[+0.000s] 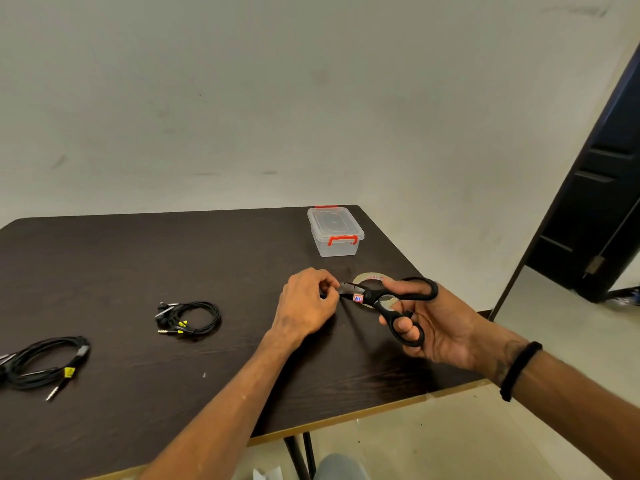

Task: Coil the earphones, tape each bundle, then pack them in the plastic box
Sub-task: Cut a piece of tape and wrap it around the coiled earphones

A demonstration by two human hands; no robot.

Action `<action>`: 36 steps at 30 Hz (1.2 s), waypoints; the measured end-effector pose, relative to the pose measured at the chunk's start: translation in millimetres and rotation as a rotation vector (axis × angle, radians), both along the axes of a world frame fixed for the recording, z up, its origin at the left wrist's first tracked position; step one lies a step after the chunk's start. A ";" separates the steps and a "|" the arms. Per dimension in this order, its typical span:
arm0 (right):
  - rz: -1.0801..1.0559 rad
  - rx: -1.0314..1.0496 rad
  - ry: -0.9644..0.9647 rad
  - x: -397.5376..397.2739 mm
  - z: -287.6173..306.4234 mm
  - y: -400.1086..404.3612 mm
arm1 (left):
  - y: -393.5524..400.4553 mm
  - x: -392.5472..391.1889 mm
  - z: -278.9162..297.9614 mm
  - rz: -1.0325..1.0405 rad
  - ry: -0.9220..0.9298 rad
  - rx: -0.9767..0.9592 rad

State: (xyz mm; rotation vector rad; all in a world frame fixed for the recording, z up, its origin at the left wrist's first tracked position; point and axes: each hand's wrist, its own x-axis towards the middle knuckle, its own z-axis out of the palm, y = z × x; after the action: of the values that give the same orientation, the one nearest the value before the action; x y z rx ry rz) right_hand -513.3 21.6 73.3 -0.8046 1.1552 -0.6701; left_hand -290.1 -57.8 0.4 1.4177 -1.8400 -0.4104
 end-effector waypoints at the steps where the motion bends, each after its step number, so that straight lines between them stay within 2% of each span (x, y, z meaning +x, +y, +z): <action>1: 0.006 -0.007 0.000 0.5 -1.4 1.1 | 0.4 0.1 0.0 0.006 0.002 0.000; 7: 0.065 -0.137 0.109 -1.1 -10.3 6.8 | 1.6 0.2 0.5 0.040 0.019 0.002; 11: 0.108 -0.235 0.299 -0.7 -8.5 12.8 | 2.2 1.0 4.1 0.073 0.112 0.022; 15: 0.182 -0.318 0.684 13.0 -0.9 18.8 | 6.5 8.3 9.7 0.119 0.425 0.075; 19: 0.338 -0.555 1.330 34.7 3.2 24.3 | 20.1 21.3 13.1 0.067 0.728 0.161; 22: 0.449 -0.638 1.494 46.7 7.5 25.6 | 37.0 30.8 16.3 -0.031 0.877 0.248; 25: 0.581 -0.609 1.557 50.7 23.4 22.2 | 57.9 42.5 17.5 -0.120 0.959 0.323; 27: 0.638 -0.584 1.504 54.6 33.2 18.8 | 72.4 52.5 18.5 -0.142 0.973 0.342; 29: 0.548 -0.661 1.290 62.3 34.9 12.8 | 84.9 61.1 21.0 -0.153 0.973 0.344; 31: 0.313 -0.654 0.813 74.6 29.1 6.5 | 94.9 66.6 23.5 -0.165 0.965 0.331; 33: 0.175 -0.459 0.297 89.0 24.8 4.3 | 104.3 70.9 25.6 -0.182 0.950 0.316; 34: 0.153 -0.372 0.128 94.8 21.8 3.3 | 108.4 73.2 26.6 -0.192 0.940 0.311; 36: 0.130 -0.289 -0.032 104.6 16.9 2.5 | 114.8 78.2 28.5 -0.202 0.926 0.308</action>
State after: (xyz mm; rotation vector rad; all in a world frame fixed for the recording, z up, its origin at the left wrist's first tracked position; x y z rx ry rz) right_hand -408.7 24.1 90.2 -1.0992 0.9798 -0.7482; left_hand -211.9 57.0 28.9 0.9509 -1.1653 -1.2542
